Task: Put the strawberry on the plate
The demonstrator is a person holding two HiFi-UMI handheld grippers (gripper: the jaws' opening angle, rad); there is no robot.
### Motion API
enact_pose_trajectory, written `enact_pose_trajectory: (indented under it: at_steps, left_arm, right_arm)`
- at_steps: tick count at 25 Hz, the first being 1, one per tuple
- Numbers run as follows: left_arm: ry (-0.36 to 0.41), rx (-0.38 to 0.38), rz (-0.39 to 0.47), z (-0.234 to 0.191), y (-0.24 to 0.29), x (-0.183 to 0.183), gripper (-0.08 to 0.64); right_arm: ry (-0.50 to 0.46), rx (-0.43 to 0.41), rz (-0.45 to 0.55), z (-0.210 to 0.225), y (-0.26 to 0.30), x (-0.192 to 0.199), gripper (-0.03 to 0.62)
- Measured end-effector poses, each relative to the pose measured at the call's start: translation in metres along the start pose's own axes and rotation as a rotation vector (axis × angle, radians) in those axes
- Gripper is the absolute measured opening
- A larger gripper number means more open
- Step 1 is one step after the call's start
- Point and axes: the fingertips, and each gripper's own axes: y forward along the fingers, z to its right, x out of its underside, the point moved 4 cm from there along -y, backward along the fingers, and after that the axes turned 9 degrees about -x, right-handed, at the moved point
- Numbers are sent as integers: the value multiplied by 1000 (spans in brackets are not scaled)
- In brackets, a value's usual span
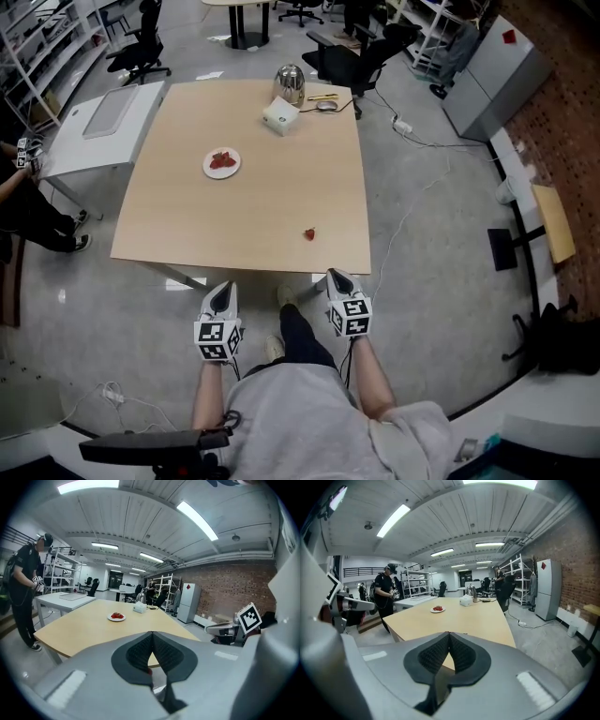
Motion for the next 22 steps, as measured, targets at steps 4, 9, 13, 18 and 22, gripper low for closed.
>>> enact_pose_trajectory:
  at_steps: [4,9,13,18,22]
  left_arm:
    - [-10,-24,-33,-12,21,5,20]
    - [-15,-40,-82,-19,49,10,20]
    - [-16,-36,-113,-23,69,10,20]
    - [-31,-24,-156,-23,89,18,20]
    - [-40,-19,-192,-18,98,24,20]
  right_arm:
    - [-26,3,-40,11,27,6,8]
    - [-30,-13,-87,26,57,12,27]
    - [-33,-24,-131,38,86,15,44]
    - [-23,-39,-183,50,116,25,61]
    - [-19,-51,-220,60,133,29,90]
